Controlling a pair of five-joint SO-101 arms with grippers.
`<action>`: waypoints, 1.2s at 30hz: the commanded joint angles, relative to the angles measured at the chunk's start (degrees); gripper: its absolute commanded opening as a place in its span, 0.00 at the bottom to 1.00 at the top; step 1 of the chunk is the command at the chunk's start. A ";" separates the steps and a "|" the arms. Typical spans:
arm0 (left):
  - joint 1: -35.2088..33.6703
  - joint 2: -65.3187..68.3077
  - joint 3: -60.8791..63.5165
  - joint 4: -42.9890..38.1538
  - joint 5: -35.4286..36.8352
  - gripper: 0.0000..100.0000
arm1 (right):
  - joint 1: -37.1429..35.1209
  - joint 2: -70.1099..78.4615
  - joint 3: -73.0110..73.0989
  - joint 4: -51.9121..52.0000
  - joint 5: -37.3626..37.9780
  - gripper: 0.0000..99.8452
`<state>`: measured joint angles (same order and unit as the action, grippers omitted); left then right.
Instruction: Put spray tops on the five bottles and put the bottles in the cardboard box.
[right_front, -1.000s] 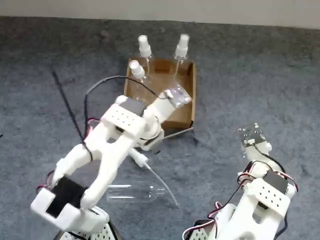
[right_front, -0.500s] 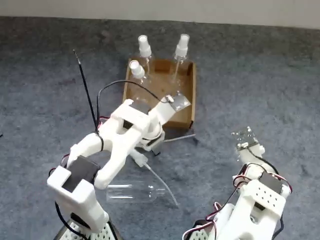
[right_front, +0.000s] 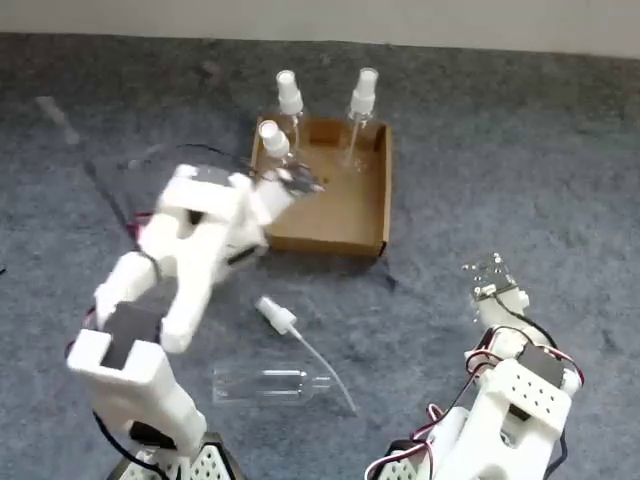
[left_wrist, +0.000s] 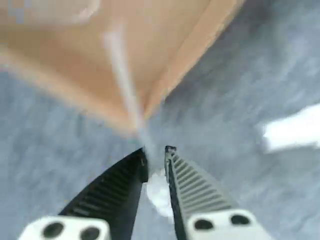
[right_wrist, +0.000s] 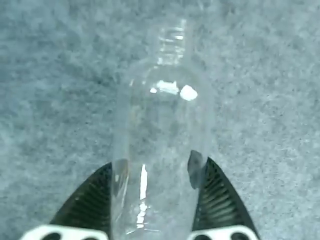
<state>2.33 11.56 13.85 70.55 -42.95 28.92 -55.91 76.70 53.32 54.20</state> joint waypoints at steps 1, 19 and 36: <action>-8.84 -0.13 -7.34 5.98 -10.73 0.01 | -0.48 -1.27 -0.13 -1.10 0.44 0.00; -22.20 0.48 -10.95 5.63 36.40 0.02 | -0.48 -1.27 -0.04 -0.75 0.44 0.00; -18.07 0.40 -23.52 20.66 78.77 0.22 | -0.57 -1.27 0.04 -0.75 0.44 0.01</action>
<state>-18.95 12.53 -3.12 83.47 24.75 28.92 -56.09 77.41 53.32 54.20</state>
